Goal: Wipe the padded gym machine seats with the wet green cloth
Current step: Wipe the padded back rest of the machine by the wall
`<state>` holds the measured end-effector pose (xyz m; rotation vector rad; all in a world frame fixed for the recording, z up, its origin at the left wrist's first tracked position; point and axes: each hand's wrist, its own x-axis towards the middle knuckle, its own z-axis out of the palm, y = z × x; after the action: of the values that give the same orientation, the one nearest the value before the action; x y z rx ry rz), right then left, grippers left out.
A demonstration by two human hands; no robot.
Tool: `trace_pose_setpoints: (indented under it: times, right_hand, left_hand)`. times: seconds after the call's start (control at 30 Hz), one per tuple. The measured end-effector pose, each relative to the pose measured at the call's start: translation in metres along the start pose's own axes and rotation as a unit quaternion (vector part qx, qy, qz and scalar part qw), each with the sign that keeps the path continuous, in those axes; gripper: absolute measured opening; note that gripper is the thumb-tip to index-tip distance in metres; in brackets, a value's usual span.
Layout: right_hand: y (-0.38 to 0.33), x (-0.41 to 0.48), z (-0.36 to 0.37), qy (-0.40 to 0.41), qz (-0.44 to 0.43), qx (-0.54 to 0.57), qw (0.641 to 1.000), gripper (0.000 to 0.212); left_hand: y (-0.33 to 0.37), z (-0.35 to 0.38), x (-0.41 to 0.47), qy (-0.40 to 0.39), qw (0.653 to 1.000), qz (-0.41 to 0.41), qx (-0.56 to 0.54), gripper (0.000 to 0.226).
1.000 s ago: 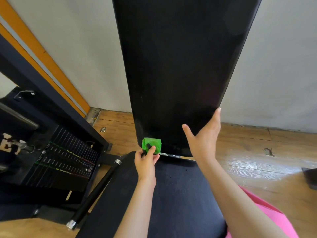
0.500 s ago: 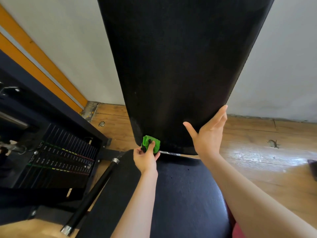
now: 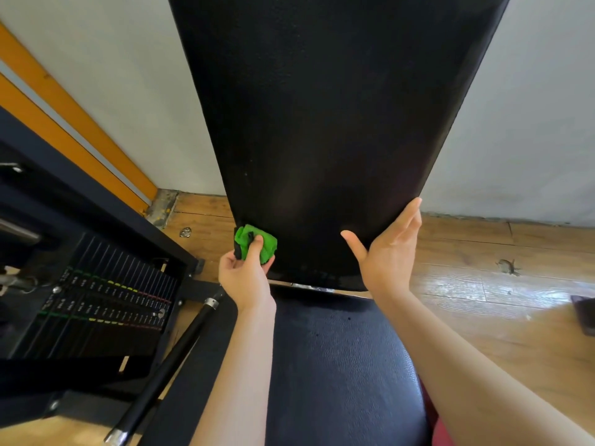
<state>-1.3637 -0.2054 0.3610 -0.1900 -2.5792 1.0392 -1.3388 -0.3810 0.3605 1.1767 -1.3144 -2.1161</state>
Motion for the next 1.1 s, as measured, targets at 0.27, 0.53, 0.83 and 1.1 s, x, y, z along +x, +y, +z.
trace_pose_setpoints:
  times: [0.27,0.53,0.83,1.1]
  right_hand:
    - [-0.003,0.0,-0.001,0.0,0.0,0.005,1.0,0.098]
    - [-0.003,0.0,-0.002,-0.004,0.0,0.012,1.0,0.097]
    - [-0.001,-0.001,-0.001,0.001,-0.009,0.005,1.0,0.102]
    - [-0.002,0.0,-0.001,0.009,-0.01,0.011,1.0,0.101]
  left_hand:
    - [-0.027,-0.026,0.022,0.08,0.987,-0.103,0.091,0.027]
    - [0.001,-0.017,0.017,0.048,0.996,-0.049,0.053,0.019]
    - [0.055,0.005,0.018,-0.019,0.996,0.068,0.051,0.016]
    - [-0.037,-0.038,0.048,0.077,0.982,-0.098,0.145,0.027]
